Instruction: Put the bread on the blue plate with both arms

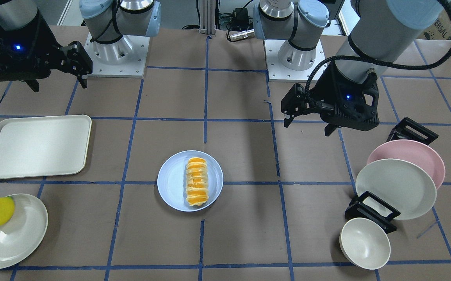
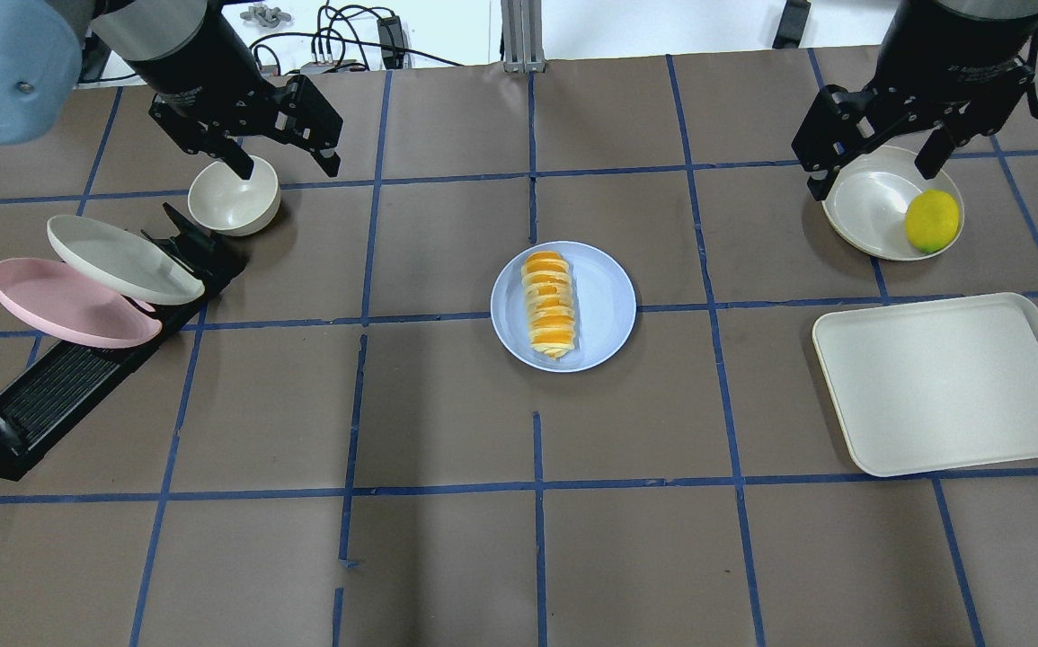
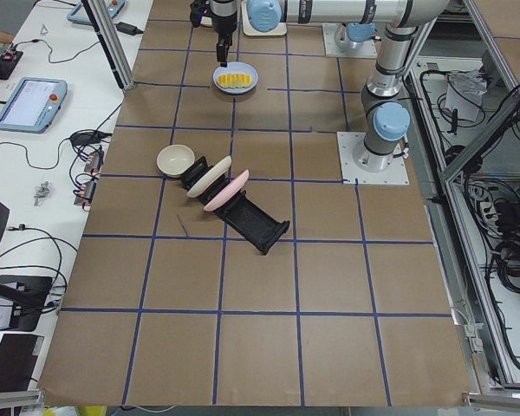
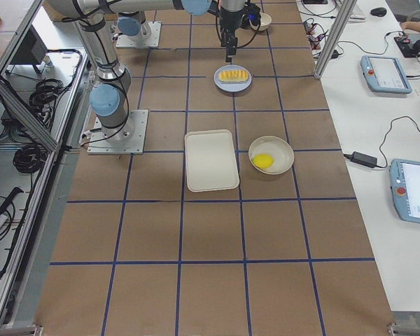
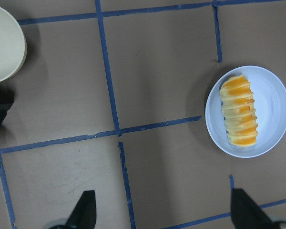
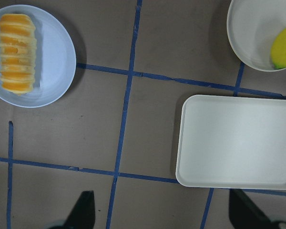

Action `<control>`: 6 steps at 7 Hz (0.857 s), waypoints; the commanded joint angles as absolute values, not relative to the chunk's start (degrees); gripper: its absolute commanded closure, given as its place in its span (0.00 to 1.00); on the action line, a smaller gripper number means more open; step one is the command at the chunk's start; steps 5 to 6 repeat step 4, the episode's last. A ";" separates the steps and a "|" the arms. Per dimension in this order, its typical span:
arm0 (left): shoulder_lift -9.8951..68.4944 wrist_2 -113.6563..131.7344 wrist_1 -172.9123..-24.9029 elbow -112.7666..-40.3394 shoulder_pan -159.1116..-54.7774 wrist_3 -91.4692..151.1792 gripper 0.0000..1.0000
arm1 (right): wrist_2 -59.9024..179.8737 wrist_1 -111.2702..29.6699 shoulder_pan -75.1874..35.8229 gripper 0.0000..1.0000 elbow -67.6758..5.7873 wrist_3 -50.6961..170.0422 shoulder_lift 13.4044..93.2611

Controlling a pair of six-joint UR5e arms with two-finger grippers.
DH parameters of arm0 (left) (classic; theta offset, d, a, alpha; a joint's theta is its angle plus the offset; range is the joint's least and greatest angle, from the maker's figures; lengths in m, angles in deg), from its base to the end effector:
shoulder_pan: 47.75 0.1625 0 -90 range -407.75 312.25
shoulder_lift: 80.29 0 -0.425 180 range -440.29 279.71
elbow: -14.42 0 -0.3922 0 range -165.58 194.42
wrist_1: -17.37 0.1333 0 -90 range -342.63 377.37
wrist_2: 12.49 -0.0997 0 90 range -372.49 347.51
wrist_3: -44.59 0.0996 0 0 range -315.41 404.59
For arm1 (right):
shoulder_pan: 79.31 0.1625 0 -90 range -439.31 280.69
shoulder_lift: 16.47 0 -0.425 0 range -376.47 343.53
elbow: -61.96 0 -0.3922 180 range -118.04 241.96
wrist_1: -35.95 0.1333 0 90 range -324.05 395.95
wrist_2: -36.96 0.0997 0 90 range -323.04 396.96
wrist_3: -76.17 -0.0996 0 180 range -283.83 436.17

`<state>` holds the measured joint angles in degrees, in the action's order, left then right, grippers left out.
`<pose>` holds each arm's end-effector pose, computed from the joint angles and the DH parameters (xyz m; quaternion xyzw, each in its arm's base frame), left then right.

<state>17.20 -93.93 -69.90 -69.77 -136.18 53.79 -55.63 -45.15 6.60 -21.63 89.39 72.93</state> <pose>-0.1330 -0.5528 0.4757 -0.0670 -0.9949 0.0161 0.0734 0.0936 -0.4968 0.5225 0.0801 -0.9962 -0.0300 0.0183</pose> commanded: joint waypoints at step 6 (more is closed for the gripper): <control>12.71 -94.41 -67.79 -71.63 -135.99 54.43 0.00 | -56.02 -45.09 6.73 0.00 -22.06 89.09 73.26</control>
